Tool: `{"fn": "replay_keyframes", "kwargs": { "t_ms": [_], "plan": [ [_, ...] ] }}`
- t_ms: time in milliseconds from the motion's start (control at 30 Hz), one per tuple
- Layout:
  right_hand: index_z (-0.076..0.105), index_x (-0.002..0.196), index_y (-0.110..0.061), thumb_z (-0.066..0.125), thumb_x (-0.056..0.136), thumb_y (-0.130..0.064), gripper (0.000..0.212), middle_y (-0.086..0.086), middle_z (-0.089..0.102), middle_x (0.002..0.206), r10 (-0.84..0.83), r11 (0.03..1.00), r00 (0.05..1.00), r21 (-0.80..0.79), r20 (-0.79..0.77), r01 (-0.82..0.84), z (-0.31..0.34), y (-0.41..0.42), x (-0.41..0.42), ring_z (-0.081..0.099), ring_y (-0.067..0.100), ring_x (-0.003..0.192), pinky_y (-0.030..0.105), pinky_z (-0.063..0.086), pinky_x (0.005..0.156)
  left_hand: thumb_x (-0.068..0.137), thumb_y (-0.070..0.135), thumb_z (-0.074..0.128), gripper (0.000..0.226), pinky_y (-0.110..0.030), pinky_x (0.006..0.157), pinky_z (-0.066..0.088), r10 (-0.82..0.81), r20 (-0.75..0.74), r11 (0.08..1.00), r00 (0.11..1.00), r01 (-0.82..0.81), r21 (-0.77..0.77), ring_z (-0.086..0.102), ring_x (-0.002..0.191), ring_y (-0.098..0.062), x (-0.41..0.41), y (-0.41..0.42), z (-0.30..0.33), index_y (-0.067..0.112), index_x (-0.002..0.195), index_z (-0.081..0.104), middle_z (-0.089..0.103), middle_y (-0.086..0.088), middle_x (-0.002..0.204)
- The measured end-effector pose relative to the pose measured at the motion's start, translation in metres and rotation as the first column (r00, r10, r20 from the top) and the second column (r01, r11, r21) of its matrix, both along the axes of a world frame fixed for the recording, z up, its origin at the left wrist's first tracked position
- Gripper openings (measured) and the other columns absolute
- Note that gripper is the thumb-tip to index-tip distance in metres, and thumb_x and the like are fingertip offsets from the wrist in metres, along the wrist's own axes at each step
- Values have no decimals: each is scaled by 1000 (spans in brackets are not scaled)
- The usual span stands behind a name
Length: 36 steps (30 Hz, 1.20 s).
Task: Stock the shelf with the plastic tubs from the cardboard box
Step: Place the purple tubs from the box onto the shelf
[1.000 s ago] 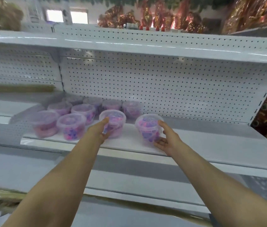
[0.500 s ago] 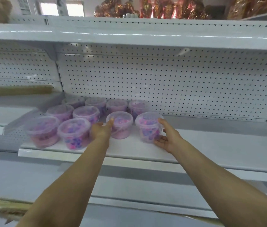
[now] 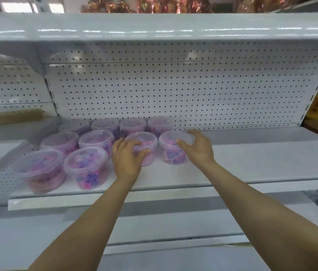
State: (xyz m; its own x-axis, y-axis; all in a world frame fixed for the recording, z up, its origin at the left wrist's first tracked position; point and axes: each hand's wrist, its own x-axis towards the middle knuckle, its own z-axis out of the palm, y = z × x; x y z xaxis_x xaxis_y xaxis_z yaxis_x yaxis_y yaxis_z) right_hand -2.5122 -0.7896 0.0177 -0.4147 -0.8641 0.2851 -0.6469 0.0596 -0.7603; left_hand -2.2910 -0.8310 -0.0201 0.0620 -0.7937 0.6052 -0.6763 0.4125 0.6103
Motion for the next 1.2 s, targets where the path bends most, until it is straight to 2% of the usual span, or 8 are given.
{"fn": "replay_keyframes", "kwargs": {
  "t_ms": [67,167,333,600,767,933,1067,1200],
  "plan": [
    [64,123,-23,79,72,-55,61,1,62,129,53,998,993,-24,-106,-56,-2,-3,5,47,23,129,32,44,94,71,39,79,31,-36,101,33,-2,28,1000,1000,1,6,40,123,-28,4,-4,2,24,97,70,69,1,110],
    [67,114,-27,79,66,-55,57,-2,66,119,58,998,976,9,-212,-58,-3,-5,15,49,23,124,34,50,89,75,35,78,28,-33,102,28,7,43,1000,999,-8,17,39,126,-29,8,-9,4,22,99,70,68,-1,111],
    [59,127,-24,78,71,-52,65,-1,60,125,-10,999,952,46,-307,26,1,-14,34,37,20,130,34,47,88,80,28,75,28,-33,106,25,12,39,996,999,-16,84,33,132,-29,13,-14,14,17,105,68,65,-4,120],
    [53,132,-18,73,76,-59,72,5,55,130,-57,991,903,87,-425,103,6,-32,56,36,24,131,35,45,92,82,25,73,28,-38,102,33,5,41,993,999,-10,119,35,126,-30,11,-21,16,13,107,65,62,-8,119],
    [48,137,-13,68,81,-59,75,8,51,136,7,992,874,115,-486,56,8,-29,59,37,26,133,39,44,100,84,27,70,34,-38,103,32,16,111,987,994,-34,155,32,131,-28,9,-18,21,14,115,63,58,-6,128],
    [49,137,-11,63,85,-60,73,8,52,137,-1,999,805,34,-593,27,19,-4,49,42,28,130,40,44,97,84,40,68,52,-39,110,30,43,237,992,971,-69,102,33,133,-32,1,-5,40,17,130,56,51,-10,138],
    [46,141,-13,50,93,-58,65,8,49,144,-14,1000,827,13,-561,26,34,31,30,40,28,134,41,40,102,88,51,58,53,-41,106,30,26,225,993,974,-51,106,33,130,-33,-16,27,61,24,134,53,45,-10,140],
    [43,143,-15,46,96,-56,62,9,48,145,-43,998,865,14,-501,57,48,85,1,38,30,135,43,39,103,91,53,52,53,-40,101,32,-11,240,988,971,-26,152,37,127,-33,-44,70,77,19,132,53,46,-12,138]
  ]
}}
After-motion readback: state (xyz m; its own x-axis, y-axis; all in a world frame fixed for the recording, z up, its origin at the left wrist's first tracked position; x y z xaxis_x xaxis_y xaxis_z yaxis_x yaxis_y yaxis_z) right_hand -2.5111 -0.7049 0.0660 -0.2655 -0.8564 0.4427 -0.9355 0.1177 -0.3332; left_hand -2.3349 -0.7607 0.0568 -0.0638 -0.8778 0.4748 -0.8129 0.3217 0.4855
